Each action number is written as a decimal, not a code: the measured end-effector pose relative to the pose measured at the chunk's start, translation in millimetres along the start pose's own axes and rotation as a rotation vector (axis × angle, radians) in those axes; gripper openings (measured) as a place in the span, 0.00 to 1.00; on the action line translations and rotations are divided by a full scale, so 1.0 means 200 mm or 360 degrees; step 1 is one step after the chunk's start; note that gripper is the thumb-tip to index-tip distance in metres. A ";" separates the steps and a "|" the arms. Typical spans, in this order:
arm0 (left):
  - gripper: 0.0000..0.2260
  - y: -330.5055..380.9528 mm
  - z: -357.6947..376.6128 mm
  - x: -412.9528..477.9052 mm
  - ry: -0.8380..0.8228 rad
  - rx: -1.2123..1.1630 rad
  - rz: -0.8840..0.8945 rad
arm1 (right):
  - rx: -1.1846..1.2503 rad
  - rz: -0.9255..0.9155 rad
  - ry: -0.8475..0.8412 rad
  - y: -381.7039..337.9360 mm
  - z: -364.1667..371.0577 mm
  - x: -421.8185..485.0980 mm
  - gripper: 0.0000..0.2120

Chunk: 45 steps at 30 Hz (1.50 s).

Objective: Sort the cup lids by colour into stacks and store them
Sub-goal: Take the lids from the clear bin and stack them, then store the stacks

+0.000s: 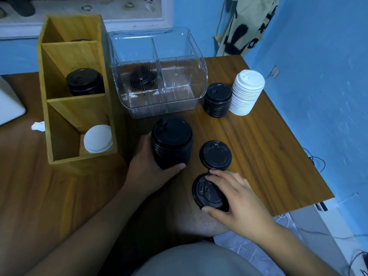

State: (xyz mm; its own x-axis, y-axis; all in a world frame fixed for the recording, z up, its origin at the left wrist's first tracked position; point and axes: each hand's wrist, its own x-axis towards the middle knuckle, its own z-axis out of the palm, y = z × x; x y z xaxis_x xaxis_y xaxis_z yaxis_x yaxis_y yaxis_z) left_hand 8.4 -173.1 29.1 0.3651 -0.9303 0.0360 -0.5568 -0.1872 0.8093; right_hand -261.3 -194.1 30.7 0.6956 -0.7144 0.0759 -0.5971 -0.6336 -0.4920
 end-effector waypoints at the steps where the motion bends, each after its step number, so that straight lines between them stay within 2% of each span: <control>1: 0.46 0.00 0.00 0.00 -0.0002 -0.0008 0.0001 | 0.0106 -0.0021 0.0020 -0.01 -0.02 0.01 0.32; 5: 0.47 -0.01 0.00 0.00 -0.0025 0.0000 0.0022 | 0.0491 -0.0099 0.0229 -0.07 -0.20 0.13 0.28; 9: 0.48 0.00 -0.01 -0.01 -0.0038 -0.0073 0.0024 | 0.0444 -0.0246 0.0389 -0.17 -0.35 0.40 0.27; 13: 0.46 0.00 -0.01 -0.01 -0.0008 -0.0068 0.0094 | 0.0236 -0.0318 0.0261 -0.25 -0.34 0.63 0.27; 19: 0.45 -0.01 -0.01 -0.01 0.0021 0.0021 0.0204 | 0.0006 -0.0353 -0.0005 -0.29 -0.27 0.72 0.29; 25: 0.41 -0.01 0.00 0.00 0.0046 0.0059 0.0252 | 0.0044 -0.0327 0.0008 -0.33 -0.16 0.68 0.29; 31: 0.40 -0.03 0.01 0.00 0.0051 0.0098 0.0280 | -0.0156 -0.0358 0.0092 -0.33 -0.14 0.67 0.29; 33: 0.40 -0.03 0.00 0.00 0.0051 0.0052 0.0255 | -0.0089 -0.0369 0.0039 -0.33 -0.15 0.67 0.29; 35: 0.43 -0.02 0.01 -0.01 0.0043 0.0033 0.0237 | 0.0171 -0.0361 -0.0037 -0.30 -0.18 0.65 0.31; 37: 0.46 -0.02 0.00 0.00 0.0026 0.0035 0.0194 | 0.0465 -0.0289 0.0058 -0.23 -0.23 0.61 0.31; 39: 0.47 -0.02 0.00 0.00 0.0009 0.0051 0.0151 | 0.0588 -0.0101 0.0309 -0.11 -0.26 0.53 0.28; 41: 0.47 -0.02 0.00 0.00 0.0003 0.0076 0.0137 | 0.0479 0.0196 0.0447 0.02 -0.25 0.45 0.25; 43: 0.47 -0.01 0.01 0.00 0.0001 0.0076 0.0117 | 0.0254 0.0431 0.0381 0.11 -0.21 0.39 0.28; 45: 0.47 -0.01 0.01 0.00 0.0013 0.0069 0.0101 | 0.0010 0.0488 0.0238 0.14 -0.16 0.35 0.35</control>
State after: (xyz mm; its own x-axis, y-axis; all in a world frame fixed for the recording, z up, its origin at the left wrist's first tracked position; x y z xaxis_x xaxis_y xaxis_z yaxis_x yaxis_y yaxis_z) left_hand 8.8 -174.2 26.3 0.3340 -0.9381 0.0915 -0.6110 -0.1415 0.7789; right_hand -242.6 -271.3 49.2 0.4178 -0.9072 0.0496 -0.7665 -0.3813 -0.5168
